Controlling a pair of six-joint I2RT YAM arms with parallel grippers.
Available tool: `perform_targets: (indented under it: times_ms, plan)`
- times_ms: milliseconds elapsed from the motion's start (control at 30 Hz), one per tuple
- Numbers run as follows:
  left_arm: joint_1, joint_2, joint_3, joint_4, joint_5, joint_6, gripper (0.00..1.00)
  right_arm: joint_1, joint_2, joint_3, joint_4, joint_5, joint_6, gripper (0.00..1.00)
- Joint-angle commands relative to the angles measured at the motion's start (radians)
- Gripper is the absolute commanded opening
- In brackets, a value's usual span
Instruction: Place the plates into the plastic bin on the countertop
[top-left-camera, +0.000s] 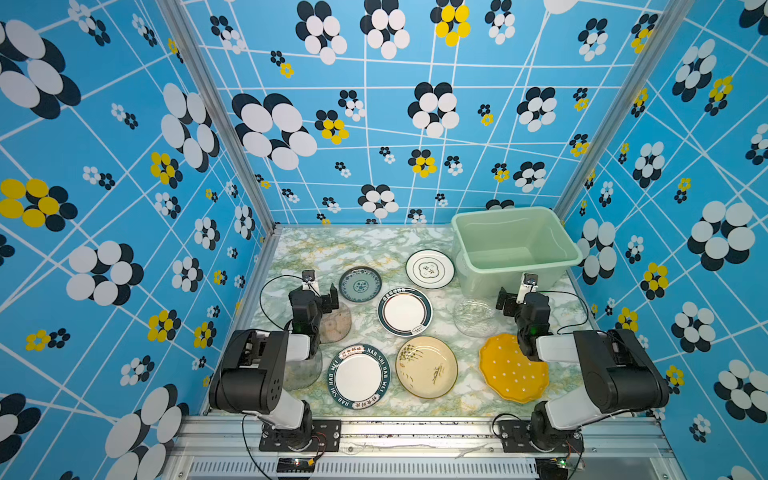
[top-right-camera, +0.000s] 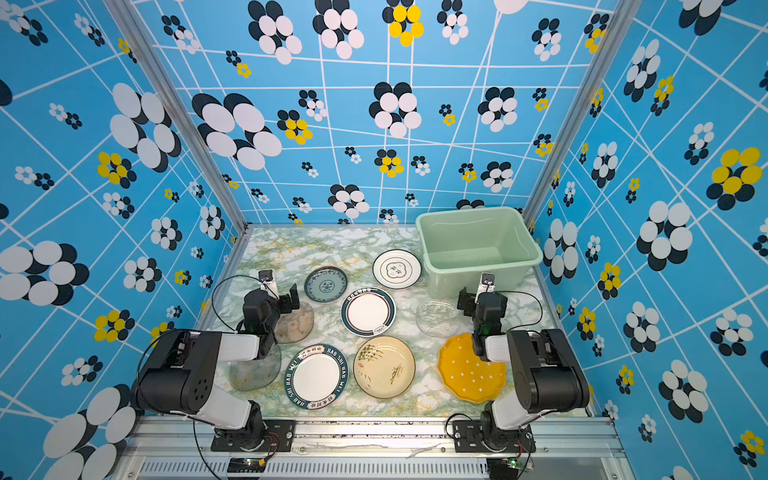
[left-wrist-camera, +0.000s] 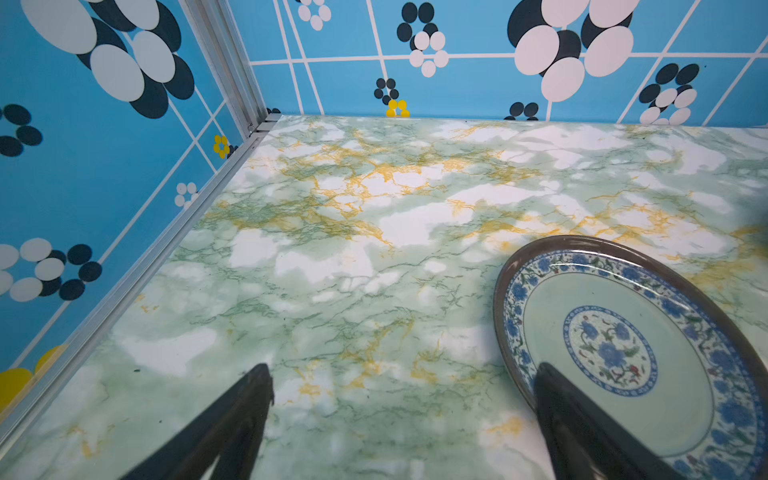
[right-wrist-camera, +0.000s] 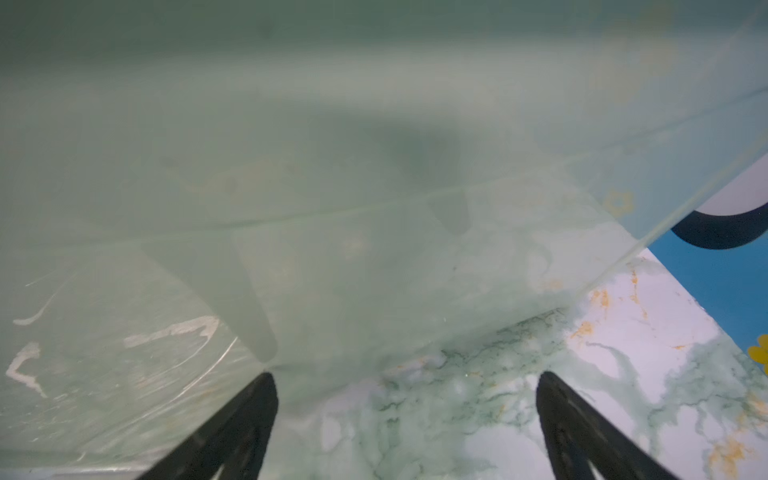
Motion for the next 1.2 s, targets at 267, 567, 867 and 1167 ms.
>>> perform_targets:
  times_ms: [267,567,867,1167]
  plan:
    - [-0.002,0.006,-0.008,0.008,0.011,0.011,0.99,-0.006,-0.003,0.021,-0.004,-0.001,0.011,0.99]
    - [-0.003,0.006,-0.008,0.009,0.013,0.011,0.99,-0.006,-0.005,0.018,0.001,-0.006,0.009,0.99]
    - [0.001,0.006,-0.006,0.005,0.016,0.009,0.99,-0.006,-0.004,0.017,0.002,-0.006,0.009,0.99]
    - [-0.001,-0.100,0.009,-0.114,-0.102,-0.029,0.99,-0.007,-0.108,0.082,-0.198,-0.022,0.003,0.99]
